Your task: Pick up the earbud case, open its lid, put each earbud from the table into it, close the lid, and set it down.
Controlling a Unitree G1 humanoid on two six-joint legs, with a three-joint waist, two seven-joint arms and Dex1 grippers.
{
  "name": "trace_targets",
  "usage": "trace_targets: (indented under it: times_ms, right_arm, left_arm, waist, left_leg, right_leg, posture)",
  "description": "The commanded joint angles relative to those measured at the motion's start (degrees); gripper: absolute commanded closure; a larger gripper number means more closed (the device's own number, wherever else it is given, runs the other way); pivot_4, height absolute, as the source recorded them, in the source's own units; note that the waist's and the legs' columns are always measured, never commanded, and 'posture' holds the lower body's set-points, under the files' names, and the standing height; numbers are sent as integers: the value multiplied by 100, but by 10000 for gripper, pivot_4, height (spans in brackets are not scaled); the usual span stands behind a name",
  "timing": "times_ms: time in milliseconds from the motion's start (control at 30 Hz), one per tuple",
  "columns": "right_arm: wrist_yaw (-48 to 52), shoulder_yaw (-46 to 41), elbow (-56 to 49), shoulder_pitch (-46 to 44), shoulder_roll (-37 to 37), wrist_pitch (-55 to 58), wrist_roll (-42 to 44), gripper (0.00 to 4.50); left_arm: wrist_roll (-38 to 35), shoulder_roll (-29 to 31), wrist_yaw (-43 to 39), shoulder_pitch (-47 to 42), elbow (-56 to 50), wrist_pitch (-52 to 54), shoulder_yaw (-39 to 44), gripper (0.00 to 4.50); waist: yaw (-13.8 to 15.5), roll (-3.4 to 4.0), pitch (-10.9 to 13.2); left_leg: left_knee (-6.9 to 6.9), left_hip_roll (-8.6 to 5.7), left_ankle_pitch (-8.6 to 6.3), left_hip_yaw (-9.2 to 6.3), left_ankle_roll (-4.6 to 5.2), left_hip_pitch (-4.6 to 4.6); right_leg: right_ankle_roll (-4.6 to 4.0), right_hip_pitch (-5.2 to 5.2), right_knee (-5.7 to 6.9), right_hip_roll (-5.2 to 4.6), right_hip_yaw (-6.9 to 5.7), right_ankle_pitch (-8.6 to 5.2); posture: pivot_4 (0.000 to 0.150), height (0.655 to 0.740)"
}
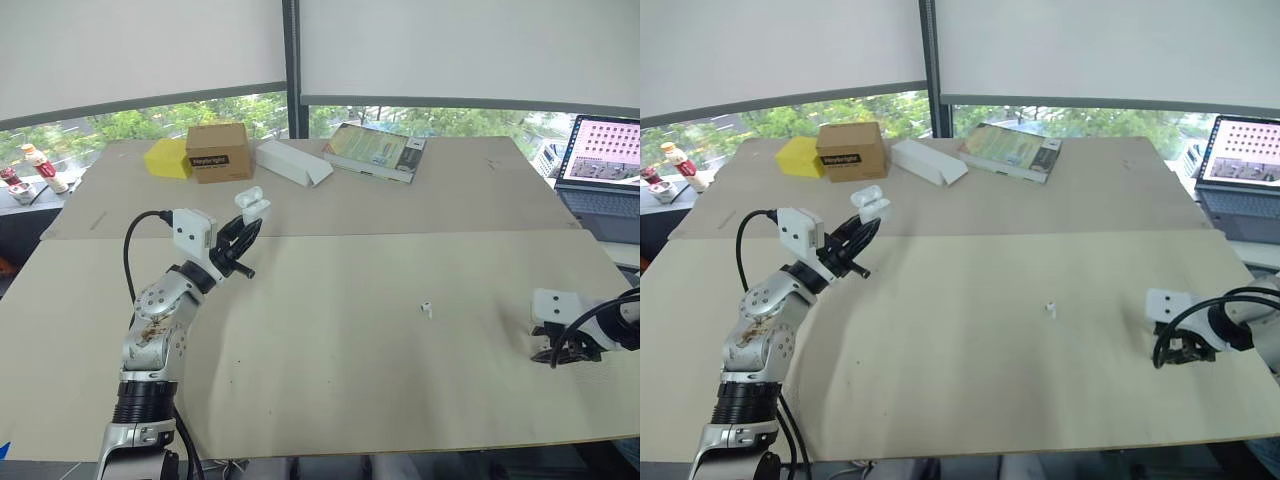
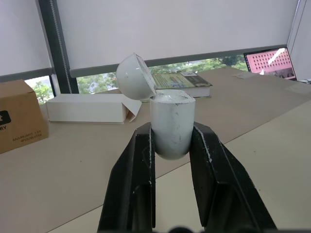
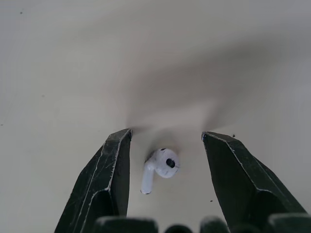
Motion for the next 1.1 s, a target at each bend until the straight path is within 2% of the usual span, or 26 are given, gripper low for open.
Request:
trace_targets:
  times_ms: [33,533,733,900,1100]
  right_arm:
    - [137,-151,-59,85,-173,129,-11,18333]
    - [-80,-348,-28,-132,80,2415,199,18333]
    - [-221,-388,-25,-235,193,2956,333,18333]
    - [-209,-374,-285,-460,336,3853,535,18333]
    - [-350,-391,-430,-270,281,3944,566,18333]
  left_arm:
    - [-13,40,22,-5,-220,-68,44,39983]
    - [-18,33,18,-9,-201,-73,43,39983]
    - [-20,32,22,9,-227,-61,39,39983]
    - [-17,45,9,2,-225,-56,35,39983]
    - [-10,43,8,2,-221,-61,26,39983]
  waist:
    - [15,0,0]
    - [37,0,0]
    - [36,0,0]
    - [7,0,0]
    - [22,0,0]
  left_leg:
    - [0,-1,0,0,0,0]
    - [1,-2,0,0,0,0]
    - [1,-2,0,0,0,0]
    - [2,-1,0,0,0,1]
    - [1,-1,-1,0,1,0]
  right_leg:
    - [0,0,0,0,1,0]
    - [0,1,0,-3,1,0]
    - [0,1,0,-3,1,0]
    - [0,2,1,-2,1,0]
    - [0,1,0,-1,1,0]
  posture:
    - [1500,7400]
    - [1500,7400]
    - [1500,7400]
    - [1500,7400]
    - [1500,7400]
